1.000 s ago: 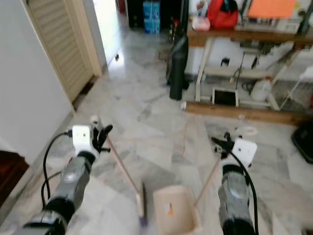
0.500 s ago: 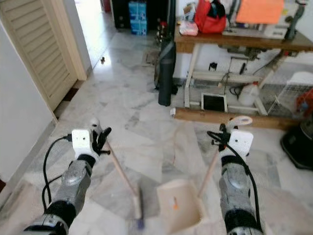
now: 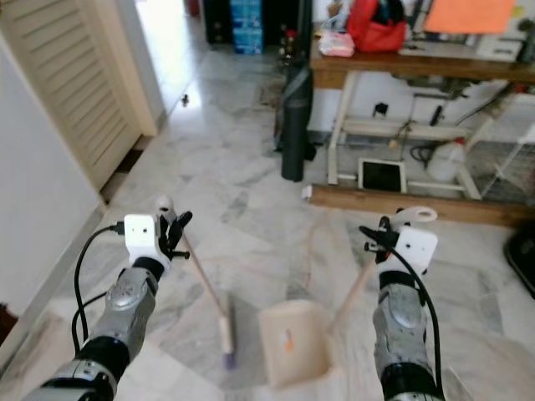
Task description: Sweep floor
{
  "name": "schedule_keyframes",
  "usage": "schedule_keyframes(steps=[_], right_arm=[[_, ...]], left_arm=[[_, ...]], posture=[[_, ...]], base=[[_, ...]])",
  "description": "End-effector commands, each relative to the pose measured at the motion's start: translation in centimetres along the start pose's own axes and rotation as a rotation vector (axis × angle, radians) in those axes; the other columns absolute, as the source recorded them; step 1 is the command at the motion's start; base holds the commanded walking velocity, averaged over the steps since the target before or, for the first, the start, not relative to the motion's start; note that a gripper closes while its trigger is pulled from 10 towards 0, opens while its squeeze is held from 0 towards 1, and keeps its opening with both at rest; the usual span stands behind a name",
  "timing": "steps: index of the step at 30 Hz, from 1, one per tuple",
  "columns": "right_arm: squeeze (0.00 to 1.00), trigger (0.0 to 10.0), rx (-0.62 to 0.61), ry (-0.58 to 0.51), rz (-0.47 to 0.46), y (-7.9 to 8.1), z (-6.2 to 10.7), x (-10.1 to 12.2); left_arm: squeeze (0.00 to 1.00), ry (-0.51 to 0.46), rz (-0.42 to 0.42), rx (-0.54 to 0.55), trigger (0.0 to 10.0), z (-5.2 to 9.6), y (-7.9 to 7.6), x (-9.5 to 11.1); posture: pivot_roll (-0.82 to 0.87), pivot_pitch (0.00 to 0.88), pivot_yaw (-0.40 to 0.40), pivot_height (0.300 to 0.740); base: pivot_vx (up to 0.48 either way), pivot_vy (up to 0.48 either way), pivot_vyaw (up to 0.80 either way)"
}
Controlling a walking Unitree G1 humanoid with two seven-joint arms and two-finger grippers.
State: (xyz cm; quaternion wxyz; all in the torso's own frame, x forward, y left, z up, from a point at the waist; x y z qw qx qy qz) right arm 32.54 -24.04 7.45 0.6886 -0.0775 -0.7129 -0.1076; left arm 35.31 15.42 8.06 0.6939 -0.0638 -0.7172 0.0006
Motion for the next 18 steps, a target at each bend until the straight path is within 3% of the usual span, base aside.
schedule_keyframes(steps=[1, 18], right_arm=[[0.0, 10.0, -0.02, -0.028, -0.038, -0.21, -0.31, 0.76], [0.0, 10.0, -0.023, -0.027, -0.038, 0.04, -0.4, 0.83]], left_arm=[[0.0, -0.019, -0.019, -0.012, 10.0, -0.39, -0.05, 0.66], [0.0, -0.019, -0.022, -0.021, 10.0, -0.39, -0.04, 0.74]], posture=[[-0.17, 0.0, 0.024, 0.74], [-0.17, 0.0, 0.031, 0.74]], base=[[0.0, 0.0, -0.8], [0.0, 0.0, -0.8]])
Point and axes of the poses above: a point about 5 cm out from each wrist's last joint towards the gripper, its own z axis pointing back from the gripper into the wrist, its own x axis along the axis of the wrist's last joint, y = z × x, the point moved 2 cm from there along -z, pointing out of the wrist towards the gripper, and after that the axes turned 1 degree about z, right-handed, at the moved point
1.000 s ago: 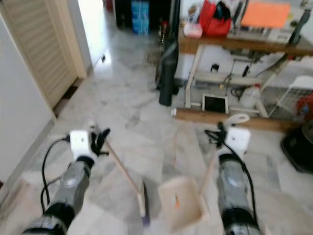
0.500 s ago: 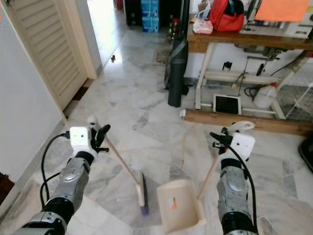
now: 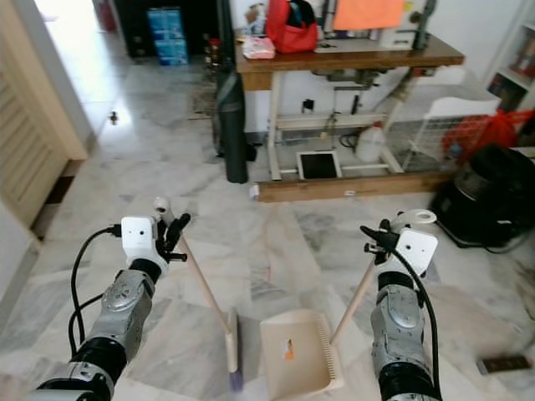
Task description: Sweep floor
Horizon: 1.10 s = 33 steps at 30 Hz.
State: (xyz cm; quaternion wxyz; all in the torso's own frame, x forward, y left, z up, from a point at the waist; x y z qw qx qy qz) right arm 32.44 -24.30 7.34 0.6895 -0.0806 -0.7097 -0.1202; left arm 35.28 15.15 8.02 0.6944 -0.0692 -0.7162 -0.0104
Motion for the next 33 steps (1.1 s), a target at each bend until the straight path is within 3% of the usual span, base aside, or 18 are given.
schedule_keyframes(steps=[1, 33], right_arm=[[0.0, 10.0, 0.0, -0.034, -0.027, 0.37, -0.42, 0.94], [0.0, 10.0, -0.01, -0.031, -0.029, 0.75, -0.33, 0.78]], left_arm=[[0.0, -0.022, -0.015, 0.002, 10.0, -0.41, 0.26, 0.82], [0.0, -0.019, -0.02, -0.013, 10.0, -0.61, -0.06, 0.99]], posture=[[-0.17, 0.0, 0.032, 0.74], [-0.16, 0.0, 0.044, 0.74]], base=[[0.0, 0.0, -0.8], [0.0, 0.086, -0.8]])
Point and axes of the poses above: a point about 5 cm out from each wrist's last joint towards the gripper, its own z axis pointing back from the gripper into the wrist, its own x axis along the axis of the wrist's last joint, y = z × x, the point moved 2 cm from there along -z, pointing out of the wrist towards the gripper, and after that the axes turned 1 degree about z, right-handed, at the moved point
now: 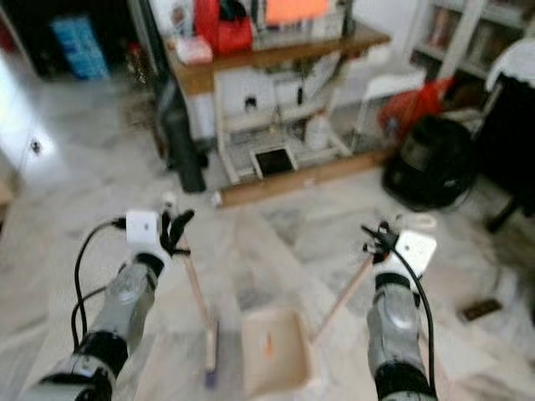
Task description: Sweep floor
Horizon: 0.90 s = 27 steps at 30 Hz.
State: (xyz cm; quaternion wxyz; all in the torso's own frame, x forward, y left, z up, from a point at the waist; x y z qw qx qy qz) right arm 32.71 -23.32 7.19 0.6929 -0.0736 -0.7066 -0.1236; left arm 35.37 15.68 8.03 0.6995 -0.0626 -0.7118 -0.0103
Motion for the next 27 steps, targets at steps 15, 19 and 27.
schedule_keyframes(steps=[15, 19, 27], right_arm=[[0.0, 10.0, -0.012, -0.036, -0.016, -0.1, 0.12, 0.54], [0.0, 10.0, -0.013, -0.034, -0.015, -0.13, 0.24, 0.4], [0.0, 10.0, -0.019, -0.037, -0.01, -0.11, 0.41, 0.31]], left_arm=[[0.0, -0.032, -0.006, -0.032, 10.0, -0.6, -0.62, 1.0], [0.0, -0.031, -0.011, -0.037, 10.0, -0.59, -0.61, 1.01], [0.0, -0.037, -0.017, -0.051, 10.0, -0.67, -0.82, 1.14]], posture=[[-0.17, 0.0, 0.056, 0.74], [-0.17, 0.0, 0.059, 0.74], [-0.17, 0.0, 0.06, 0.74]], base=[[0.0, 0.0, -0.8], [0.0, 0.0, -0.8], [0.0, 0.0, -0.8]])
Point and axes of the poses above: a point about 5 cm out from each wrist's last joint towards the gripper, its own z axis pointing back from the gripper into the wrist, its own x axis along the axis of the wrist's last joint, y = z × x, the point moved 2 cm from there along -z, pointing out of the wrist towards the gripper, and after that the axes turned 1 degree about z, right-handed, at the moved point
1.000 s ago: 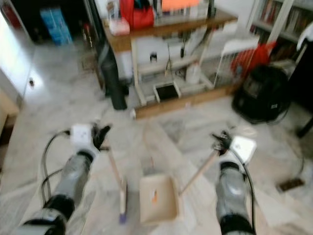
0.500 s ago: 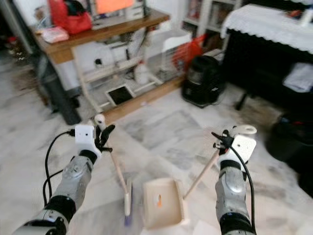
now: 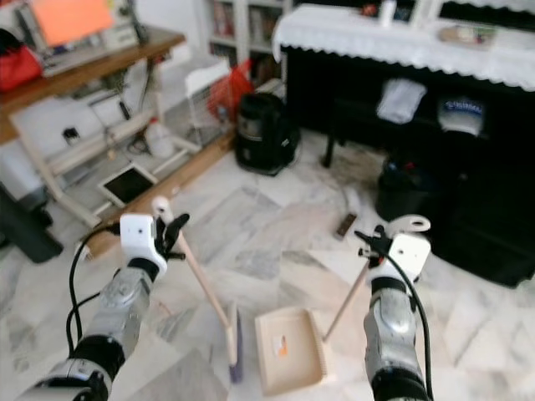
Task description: Sweep floor
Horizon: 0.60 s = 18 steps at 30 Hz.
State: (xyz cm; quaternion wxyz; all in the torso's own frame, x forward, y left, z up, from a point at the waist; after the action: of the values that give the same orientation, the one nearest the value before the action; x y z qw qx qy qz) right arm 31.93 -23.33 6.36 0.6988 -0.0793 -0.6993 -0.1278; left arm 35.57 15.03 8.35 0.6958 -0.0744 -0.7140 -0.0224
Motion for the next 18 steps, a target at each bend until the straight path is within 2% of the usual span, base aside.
schedule_keyframes(steps=[1, 18], right_arm=[[0.0, 10.0, -0.006, -0.055, -0.014, 0.18, -0.3, 1.14], [0.0, 10.0, -0.022, -0.06, -0.026, 0.42, -0.17, 1.22]], left_arm=[[0.0, -0.03, -0.016, -0.02, 10.0, -0.43, -0.2, 0.88], [0.0, -0.034, -0.017, -0.022, 10.0, -0.79, 0.35, 1.47]], posture=[[-0.17, 0.0, 0.06, 0.74], [-0.18, 0.0, 0.074, 0.74]], base=[[0.0, 0.0, -0.8], [0.0, 0.0, -0.8]])
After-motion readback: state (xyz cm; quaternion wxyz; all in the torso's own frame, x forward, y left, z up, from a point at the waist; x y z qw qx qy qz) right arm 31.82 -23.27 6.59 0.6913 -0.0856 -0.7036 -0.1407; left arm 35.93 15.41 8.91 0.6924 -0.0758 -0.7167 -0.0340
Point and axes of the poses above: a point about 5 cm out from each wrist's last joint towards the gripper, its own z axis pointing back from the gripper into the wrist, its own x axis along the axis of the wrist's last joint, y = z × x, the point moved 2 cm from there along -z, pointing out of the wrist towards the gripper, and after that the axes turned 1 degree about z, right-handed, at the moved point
